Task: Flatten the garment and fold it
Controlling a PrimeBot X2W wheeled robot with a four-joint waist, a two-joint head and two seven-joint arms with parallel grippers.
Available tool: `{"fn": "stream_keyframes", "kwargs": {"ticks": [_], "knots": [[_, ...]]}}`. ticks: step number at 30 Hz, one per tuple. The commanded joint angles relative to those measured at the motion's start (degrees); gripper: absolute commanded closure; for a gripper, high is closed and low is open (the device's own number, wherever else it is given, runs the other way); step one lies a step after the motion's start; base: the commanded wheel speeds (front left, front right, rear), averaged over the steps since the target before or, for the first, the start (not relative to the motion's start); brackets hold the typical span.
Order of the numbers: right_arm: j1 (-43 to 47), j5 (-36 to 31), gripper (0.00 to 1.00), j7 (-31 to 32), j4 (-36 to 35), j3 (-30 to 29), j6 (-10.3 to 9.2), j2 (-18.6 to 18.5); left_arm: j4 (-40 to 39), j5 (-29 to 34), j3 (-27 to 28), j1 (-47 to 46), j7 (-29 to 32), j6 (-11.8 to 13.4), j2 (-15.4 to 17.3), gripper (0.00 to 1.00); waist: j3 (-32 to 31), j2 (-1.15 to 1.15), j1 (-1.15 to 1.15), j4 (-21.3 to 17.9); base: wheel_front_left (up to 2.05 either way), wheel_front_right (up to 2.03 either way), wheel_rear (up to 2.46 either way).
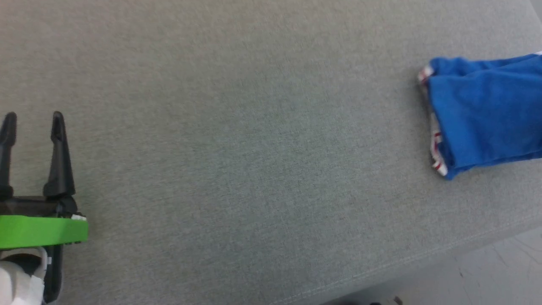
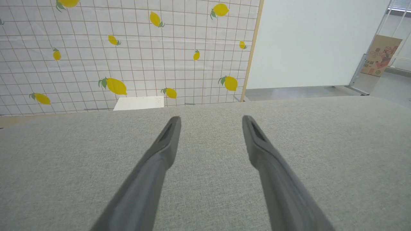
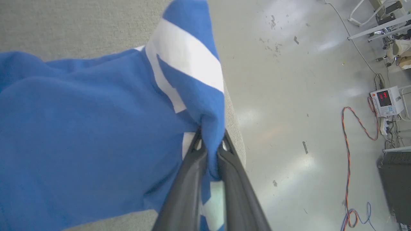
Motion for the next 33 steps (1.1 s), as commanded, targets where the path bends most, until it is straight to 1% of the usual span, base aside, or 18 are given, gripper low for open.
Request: {"fn": "stream_keyframes", "kwargs": {"ticks": [1, 3, 5, 6, 7, 8, 14, 18, 21, 22, 25, 27, 29, 33], "knots": [[-1.5, -1.4, 1.0, -1.1, 0.1, -1.7, -0.1, 0.5, -0.9, 0.0, 0.5, -0.3, 0.5, 0.4, 0.9, 0.0, 6.9, 0.0, -0.01, -3.6, 0.0, 0.0, 0.0], [-2.4, -3.2, 1.0, -2.1, 0.4, -5.5, -0.1, 1.9, -2.4, -0.2, 1.2, 0.0, 1.3, 0.6, 1.6, 0.0, 7.8, 0.0, -0.01, -3.1, 0.0, 0.0, 0.0], [-3.0, -5.2, 1.0, -3.4, 0.6, -8.1, -0.1, 2.6, -3.4, -0.3, 1.9, 0.4, 2.0, 0.8, 2.1, 0.0, 8.4, 0.0, -0.01, -2.6, 0.0, 0.0, 0.0], [-3.4, -6.1, 0.92, -4.4, 0.6, -9.3, -0.1, 2.8, -3.8, -0.4, 2.1, 0.5, 2.2, 0.9, 2.3, 0.0, 8.6, 0.0, -0.01, -2.4, 0.0, 0.0, 0.0], [-3.9, -7.2, 0.18, -5.8, 0.6, -10.7, -0.1, 3.3, -4.2, -0.5, 2.5, 0.7, 2.4, 1.0, 2.6, 0.0, 8.9, 0.0, -0.01, -2.3, 0.0, 0.0, 0.0], [-4.2, -8.0, 0.0, -7.0, 0.6, -11.4, -0.1, 3.6, -4.5, -0.5, 2.8, 0.9, 2.6, 1.1, 2.7, 0.0, 9.0, 0.0, -0.01, -2.2, 0.0, 0.0, 0.0], [-6.4, -12.4, 0.0, -14.9, 0.9, -14.0, -0.1, 3.8, -5.1, -1.2, 4.6, 1.5, 2.5, 2.0, 3.0, 0.0, 8.5, 0.0, -0.01, -1.0, 0.0, 0.0, 0.0], [-7.6, -12.8, 0.0, -18.3, 1.3, -13.1, -0.1, 3.4, -3.8, -1.6, 4.7, 1.7, 1.2, 2.4, 2.2, 0.0, 5.5, 0.0, -0.01, 0.2, 0.0, 0.0, 0.0], [-9.0, -11.3, 0.0, -21.6, -0.1, -9.2, -0.1, 2.6, -1.9, -2.0, 4.4, 1.9, -0.4, 2.9, 0.8, 0.0, 2.0, 0.0, -0.01, 1.6, 0.0, 0.0, 0.0], [-9.8, -8.4, 0.0, -26.9, -2.9, -2.6, -0.1, 1.7, 0.4, -2.6, 4.0, 2.1, -2.3, 3.4, -0.9, 0.0, -2.2, 0.0, -0.01, 3.0, 0.0, 0.0, 0.0], [-10.2, -5.7, 0.0, -31.9, -5.9, 1.9, -0.1, 1.7, 2.7, -2.7, 3.3, 1.7, -3.7, 3.6, -2.0, 0.0, -6.3, 0.0, -0.01, 5.2, 0.0, 0.0, 0.0], [-10.2, -3.4, 0.0, -35.1, -7.4, 4.0, -0.1, 3.0, 4.1, -2.7, 2.9, 1.3, -4.4, 3.9, -2.7, 0.0, -8.8, 0.0, -0.01, 6.6, 0.0, 0.0, 0.0], [-9.7, -0.9, 0.0, -38.2, -8.5, 5.0, -0.1, 5.2, 5.3, -2.9, 2.2, 1.1, -4.9, 3.9, -3.5, 0.0, -11.1, 0.0, -0.01, 8.1, 0.0, 0.0, 0.0], [-6.1, 2.4, 0.0, -43.5, -11.4, 7.1, -0.1, 10.9, 7.8, -2.9, 0.7, 0.2, -5.3, 3.9, -4.5, 0.0, -14.5, 0.0, -0.01, 11.6, 0.0, 0.0, 0.0]]}}
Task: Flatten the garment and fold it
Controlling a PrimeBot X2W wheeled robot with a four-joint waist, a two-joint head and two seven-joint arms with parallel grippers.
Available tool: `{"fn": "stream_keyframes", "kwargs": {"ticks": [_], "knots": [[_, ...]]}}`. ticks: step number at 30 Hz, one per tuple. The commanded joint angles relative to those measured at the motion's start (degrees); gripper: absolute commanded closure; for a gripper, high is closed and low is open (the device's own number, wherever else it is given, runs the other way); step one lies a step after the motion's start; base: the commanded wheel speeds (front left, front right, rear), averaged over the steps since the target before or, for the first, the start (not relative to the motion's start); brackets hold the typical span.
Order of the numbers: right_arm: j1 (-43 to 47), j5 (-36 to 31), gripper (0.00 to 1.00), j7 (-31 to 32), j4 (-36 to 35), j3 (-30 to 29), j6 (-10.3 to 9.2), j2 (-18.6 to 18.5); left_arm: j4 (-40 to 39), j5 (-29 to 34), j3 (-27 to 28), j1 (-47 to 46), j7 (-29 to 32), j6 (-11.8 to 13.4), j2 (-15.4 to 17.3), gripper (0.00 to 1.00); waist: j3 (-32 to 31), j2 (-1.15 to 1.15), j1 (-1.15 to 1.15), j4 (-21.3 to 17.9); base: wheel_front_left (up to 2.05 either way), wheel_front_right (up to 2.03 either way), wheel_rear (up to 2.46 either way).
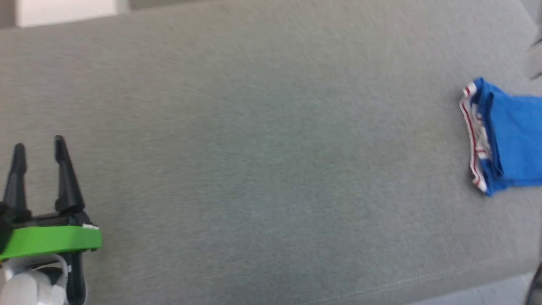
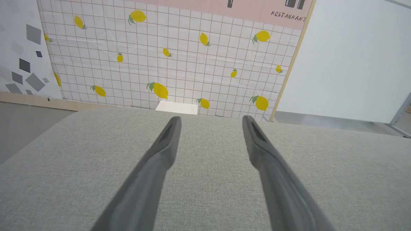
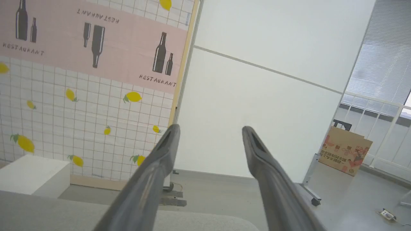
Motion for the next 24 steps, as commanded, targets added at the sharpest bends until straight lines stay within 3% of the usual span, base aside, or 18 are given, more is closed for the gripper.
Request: {"fn": "stream_keyframes", "kwargs": {"ticks": [1, 9, 15, 24], "knots": [[2.7, 1.0, 0.0, -2.0, -0.8, 0.7, -0.09, 2.5, 0.8, -0.1, -0.1, -1.2, -0.6, 0.4, -0.4, 0.0, -7.5, 0.0, 0.0, 7.3, 0.0, 0.0, 0.0], [14.0, 2.1, 0.0, -9.2, -0.7, 2.9, -0.09, 10.7, 4.1, 0.7, -0.6, -1.2, -1.8, 2.6, -3.0, 0.0, -12.3, 0.0, 0.0, 12.1, 0.0, 0.0, 0.0], [21.9, 7.0, 0.0, -12.5, 2.7, 3.9, -0.09, 11.2, 6.5, 2.0, -2.1, -0.8, -2.3, 3.5, -4.6, 0.0, -15.3, 0.0, 0.0, 14.7, 0.0, 0.0, 0.0], [31.9, 10.2, 0.0, -14.0, 4.3, 5.3, -0.09, 11.2, 9.2, 4.6, -5.1, 1.6, -2.6, 4.2, -5.9, 0.0, -16.8, 0.0, 0.0, 14.4, 0.0, 0.0, 0.0]]}}
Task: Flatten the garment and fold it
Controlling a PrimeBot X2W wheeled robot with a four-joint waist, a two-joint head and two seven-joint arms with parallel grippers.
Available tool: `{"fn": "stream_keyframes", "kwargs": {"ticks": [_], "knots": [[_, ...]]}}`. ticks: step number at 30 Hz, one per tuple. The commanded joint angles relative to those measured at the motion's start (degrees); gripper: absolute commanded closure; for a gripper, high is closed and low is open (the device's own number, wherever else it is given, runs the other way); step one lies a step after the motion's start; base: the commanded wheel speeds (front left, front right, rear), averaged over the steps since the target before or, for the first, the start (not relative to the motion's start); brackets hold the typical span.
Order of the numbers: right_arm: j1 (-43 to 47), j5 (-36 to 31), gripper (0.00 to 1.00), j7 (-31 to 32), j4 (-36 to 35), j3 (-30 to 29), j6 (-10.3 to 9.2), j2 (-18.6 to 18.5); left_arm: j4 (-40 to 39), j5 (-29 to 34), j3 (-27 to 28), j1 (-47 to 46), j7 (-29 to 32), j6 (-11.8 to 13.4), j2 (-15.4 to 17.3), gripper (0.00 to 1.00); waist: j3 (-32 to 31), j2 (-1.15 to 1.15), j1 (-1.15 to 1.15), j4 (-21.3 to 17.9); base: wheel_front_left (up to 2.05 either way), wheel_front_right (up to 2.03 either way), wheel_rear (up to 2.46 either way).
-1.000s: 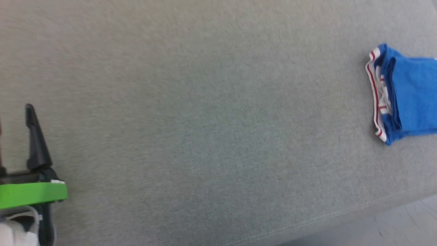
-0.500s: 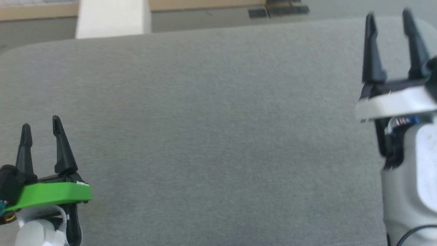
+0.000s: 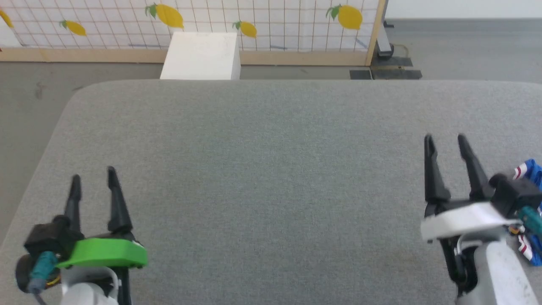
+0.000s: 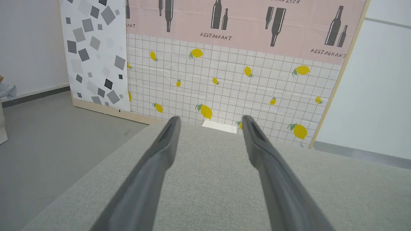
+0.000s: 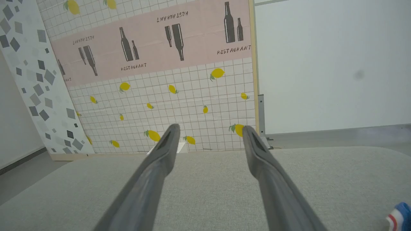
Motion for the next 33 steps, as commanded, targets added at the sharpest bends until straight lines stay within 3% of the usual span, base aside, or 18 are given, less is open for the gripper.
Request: {"fn": "stream_keyframes", "kwargs": {"ticks": [1, 10, 21, 22, 33], "knots": [[1.5, 0.0, 0.0, -0.5, 0.1, 0.4, -0.08, 0.1, 0.7, 0.9, -0.8, 0.8, -0.3, 0.2, -0.1, 0.0, -0.7, 0.0, 0.0, 0.3, 0.0, 0.0, 0.0], [9.1, -0.3, 0.0, -0.6, -1.5, 3.7, -0.08, 0.1, 5.3, 3.7, -5.2, 2.9, -0.4, 0.2, -0.7, 0.0, -1.2, 0.0, 0.0, -0.7, 0.0, 0.0, 0.0], [10.7, 0.4, 0.0, -0.6, -1.9, 5.9, -0.08, 0.1, 6.8, 3.7, -6.1, 3.3, -0.6, 0.0, -0.7, 0.0, -1.4, 0.0, 0.0, -0.7, 0.0, 0.0, 0.0], [10.0, 0.1, 1.0, -0.2, -1.6, 5.8, 0.01, 0.0, 6.8, 3.5, -6.1, 2.6, -0.2, 0.0, -0.7, 1.0, -1.5, 0.0, 0.0, -0.7, 0.0, 0.0, 0.0], [10.1, -0.6, 1.0, 0.7, -2.1, 5.6, 0.01, 0.0, 6.3, 4.3, -6.2, 2.6, 0.8, -0.1, -0.9, 1.0, -1.4, 0.0, 0.0, -0.5, 0.0, 0.0, 0.0]]}}
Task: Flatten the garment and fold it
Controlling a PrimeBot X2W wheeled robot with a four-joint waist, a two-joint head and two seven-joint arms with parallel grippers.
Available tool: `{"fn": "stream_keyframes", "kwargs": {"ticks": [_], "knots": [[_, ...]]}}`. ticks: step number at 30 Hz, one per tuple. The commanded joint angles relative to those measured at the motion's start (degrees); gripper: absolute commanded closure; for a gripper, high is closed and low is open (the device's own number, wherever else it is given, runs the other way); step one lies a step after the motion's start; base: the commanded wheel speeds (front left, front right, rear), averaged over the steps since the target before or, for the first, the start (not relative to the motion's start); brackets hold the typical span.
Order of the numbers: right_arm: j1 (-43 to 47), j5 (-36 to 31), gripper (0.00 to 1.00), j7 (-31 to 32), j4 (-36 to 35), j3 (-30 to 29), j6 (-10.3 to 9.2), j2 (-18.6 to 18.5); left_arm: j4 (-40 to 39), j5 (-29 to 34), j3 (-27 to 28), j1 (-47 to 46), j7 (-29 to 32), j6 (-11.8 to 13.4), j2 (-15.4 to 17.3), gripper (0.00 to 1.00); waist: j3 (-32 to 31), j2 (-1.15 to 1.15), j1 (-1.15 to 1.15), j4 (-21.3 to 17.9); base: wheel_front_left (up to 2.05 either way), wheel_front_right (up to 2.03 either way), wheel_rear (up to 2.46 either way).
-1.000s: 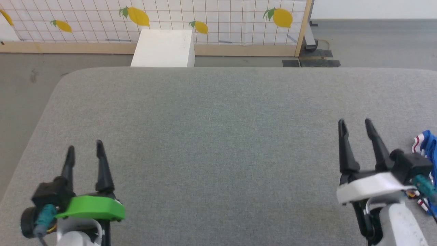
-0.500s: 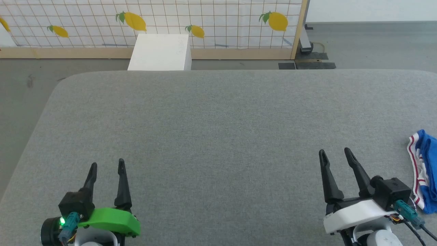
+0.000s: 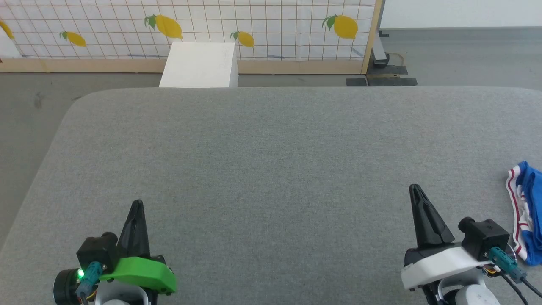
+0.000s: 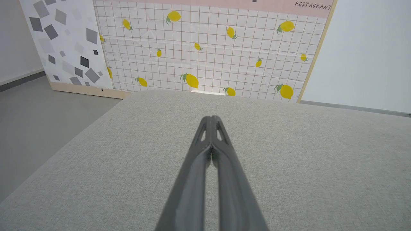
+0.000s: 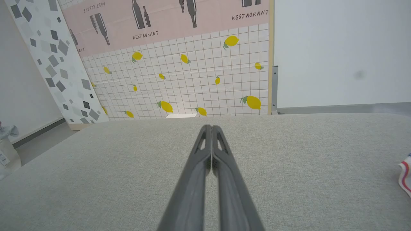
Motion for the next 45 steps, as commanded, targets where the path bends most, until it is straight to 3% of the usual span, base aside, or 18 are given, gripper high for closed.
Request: {"fn": "stream_keyframes", "kwargs": {"ticks": [1, 45], "knots": [[0.1, -0.5, 1.0, 0.4, -0.5, -0.1, -0.01, 0.0, -0.4, 0.7, 0.1, 0.0, 0.3, 0.0, -0.2, 1.0, 0.0, 0.0, 0.0, 0.0, 0.0, 0.0, 0.0], [0.8, -4.5, 1.0, 5.5, -4.0, -0.9, -0.04, 0.0, -3.4, 5.0, 0.1, 0.3, 5.3, -0.3, -1.5, 1.0, 0.1, 0.0, 0.0, 0.8, 0.0, 0.0, 0.0]]}}
